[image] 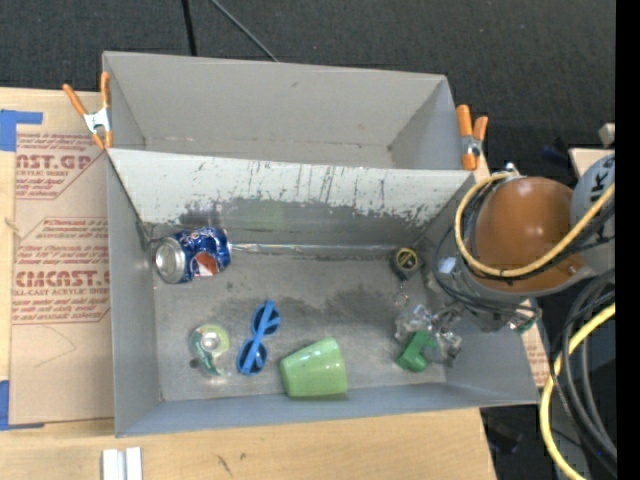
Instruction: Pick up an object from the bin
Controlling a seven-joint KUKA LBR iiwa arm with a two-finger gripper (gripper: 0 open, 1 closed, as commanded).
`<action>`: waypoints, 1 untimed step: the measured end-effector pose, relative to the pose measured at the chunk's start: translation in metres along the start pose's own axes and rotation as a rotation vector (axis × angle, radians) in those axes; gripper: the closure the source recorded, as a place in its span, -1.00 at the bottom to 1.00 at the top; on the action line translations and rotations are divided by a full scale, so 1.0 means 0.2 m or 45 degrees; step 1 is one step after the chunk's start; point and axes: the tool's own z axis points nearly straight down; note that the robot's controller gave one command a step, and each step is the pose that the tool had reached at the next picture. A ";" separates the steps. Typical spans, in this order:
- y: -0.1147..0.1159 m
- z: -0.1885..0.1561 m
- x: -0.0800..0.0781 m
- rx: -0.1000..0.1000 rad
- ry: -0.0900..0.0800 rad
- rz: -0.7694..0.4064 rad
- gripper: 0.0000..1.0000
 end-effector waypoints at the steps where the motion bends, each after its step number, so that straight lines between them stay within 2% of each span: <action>1: 0.09 -0.56 -0.09 0.007 -0.004 0.028 1.00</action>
Offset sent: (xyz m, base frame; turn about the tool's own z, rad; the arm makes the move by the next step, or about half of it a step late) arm -0.0004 0.0237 0.1087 0.0214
